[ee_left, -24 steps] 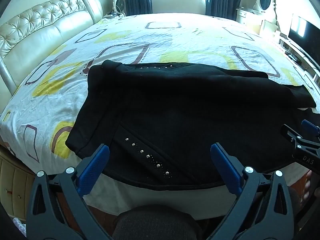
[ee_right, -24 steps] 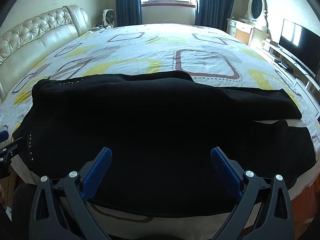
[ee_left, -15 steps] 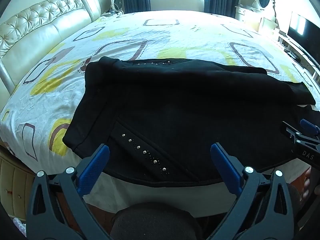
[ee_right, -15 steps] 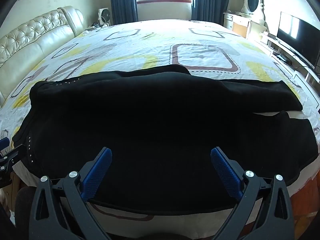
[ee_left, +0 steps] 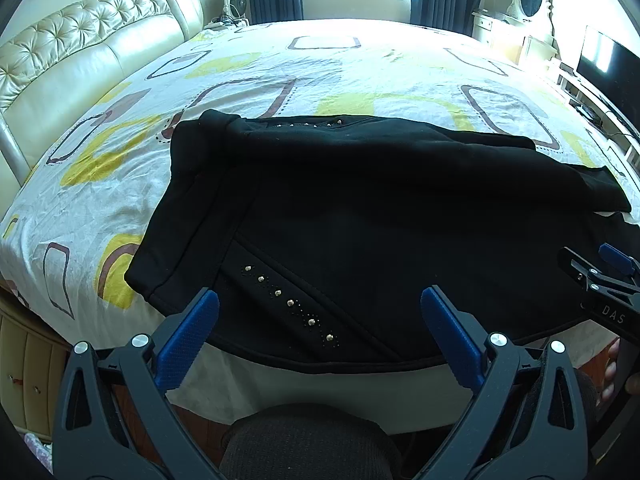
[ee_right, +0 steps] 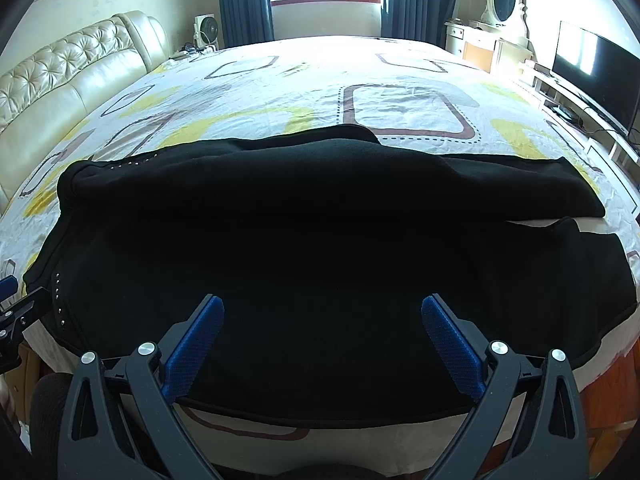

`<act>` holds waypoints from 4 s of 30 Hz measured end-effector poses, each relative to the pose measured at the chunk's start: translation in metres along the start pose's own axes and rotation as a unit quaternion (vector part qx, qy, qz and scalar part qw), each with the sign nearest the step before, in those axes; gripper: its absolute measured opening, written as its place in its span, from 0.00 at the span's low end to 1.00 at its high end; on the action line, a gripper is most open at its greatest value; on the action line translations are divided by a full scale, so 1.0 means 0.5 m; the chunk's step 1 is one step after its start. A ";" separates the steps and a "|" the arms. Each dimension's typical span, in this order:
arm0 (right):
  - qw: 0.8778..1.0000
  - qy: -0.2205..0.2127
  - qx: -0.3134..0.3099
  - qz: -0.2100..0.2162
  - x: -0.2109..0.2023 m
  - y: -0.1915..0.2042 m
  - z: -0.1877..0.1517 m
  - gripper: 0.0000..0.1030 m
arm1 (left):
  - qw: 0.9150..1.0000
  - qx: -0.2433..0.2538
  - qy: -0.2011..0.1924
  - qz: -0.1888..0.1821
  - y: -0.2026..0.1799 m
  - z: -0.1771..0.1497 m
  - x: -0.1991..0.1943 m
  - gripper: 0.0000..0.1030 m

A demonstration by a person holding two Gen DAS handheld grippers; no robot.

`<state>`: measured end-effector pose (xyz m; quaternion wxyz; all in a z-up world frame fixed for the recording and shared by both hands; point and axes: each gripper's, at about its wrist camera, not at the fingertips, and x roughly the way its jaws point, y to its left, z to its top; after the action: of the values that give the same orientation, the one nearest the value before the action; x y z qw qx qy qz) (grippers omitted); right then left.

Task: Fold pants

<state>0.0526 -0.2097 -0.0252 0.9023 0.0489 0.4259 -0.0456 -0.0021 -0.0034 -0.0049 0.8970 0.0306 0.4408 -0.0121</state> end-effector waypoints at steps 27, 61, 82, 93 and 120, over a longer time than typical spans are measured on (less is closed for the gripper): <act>1.000 0.005 -0.001 0.002 0.002 0.005 -0.004 0.96 | 1.000 0.004 0.001 0.002 -0.001 -0.005 0.000 0.98; 1.000 0.008 -0.008 0.020 -0.009 0.015 -0.005 0.96 | 0.999 0.007 0.018 -0.037 -0.008 0.005 -0.002 0.98; 0.985 -0.035 -0.086 0.143 -0.004 0.021 0.188 0.96 | 0.949 -0.146 0.143 -0.241 0.409 0.299 0.261 0.98; 0.969 0.026 -0.115 0.217 0.137 -0.007 0.309 0.96 | 0.908 -0.133 0.178 -0.355 0.337 0.388 0.426 0.81; 0.959 0.071 -0.234 0.140 0.225 0.068 0.394 0.13 | 0.918 -0.066 0.089 -0.380 0.327 0.440 0.385 0.08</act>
<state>0.2786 -0.2056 0.0142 0.8532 -0.1013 0.4767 0.1860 0.2973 0.1465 -0.0157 0.7818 -0.1980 0.4971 -0.3201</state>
